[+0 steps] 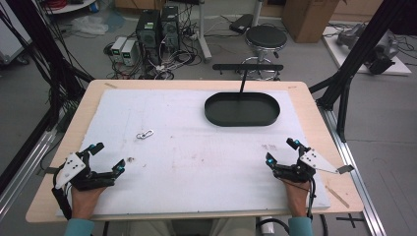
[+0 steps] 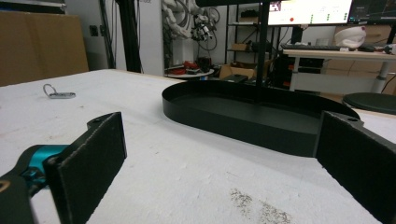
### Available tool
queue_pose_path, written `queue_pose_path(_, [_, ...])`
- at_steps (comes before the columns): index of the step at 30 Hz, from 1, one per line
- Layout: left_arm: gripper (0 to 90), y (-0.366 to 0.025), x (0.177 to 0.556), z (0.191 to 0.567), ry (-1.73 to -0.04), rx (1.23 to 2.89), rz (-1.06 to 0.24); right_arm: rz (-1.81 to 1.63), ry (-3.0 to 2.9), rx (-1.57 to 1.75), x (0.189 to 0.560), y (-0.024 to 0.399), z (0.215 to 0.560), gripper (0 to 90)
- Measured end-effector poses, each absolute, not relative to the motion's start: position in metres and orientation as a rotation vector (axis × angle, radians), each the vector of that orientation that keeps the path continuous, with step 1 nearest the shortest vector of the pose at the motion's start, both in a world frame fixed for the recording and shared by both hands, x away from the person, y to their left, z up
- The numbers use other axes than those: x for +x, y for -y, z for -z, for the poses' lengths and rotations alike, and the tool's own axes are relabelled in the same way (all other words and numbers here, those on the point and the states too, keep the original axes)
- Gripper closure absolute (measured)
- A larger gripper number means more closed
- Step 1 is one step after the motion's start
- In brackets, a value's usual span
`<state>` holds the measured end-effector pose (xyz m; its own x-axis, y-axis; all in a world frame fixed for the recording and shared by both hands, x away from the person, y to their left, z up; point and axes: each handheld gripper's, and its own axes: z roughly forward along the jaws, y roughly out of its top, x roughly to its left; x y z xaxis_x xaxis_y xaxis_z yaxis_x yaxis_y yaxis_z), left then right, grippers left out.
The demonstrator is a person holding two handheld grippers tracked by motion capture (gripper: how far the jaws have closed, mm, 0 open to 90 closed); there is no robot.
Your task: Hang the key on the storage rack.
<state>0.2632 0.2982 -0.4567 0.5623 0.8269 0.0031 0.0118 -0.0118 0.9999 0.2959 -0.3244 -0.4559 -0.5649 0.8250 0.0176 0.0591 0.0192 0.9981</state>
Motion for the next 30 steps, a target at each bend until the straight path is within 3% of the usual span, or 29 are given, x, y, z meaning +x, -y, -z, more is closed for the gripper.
queue_pose_path(21, [1.9, -0.300, 0.267, 0.455, -0.794, 1.455, -0.730, -1.608, -1.682, 0.911, 0.296, 0.325, 0.456, 1.8])
queue_pose_path(30, [1.9, -0.310, 0.277, 0.432, -0.767, 1.493, -0.728, -1.603, -1.683, 0.904, 0.296, 0.324, 0.456, 1.8])
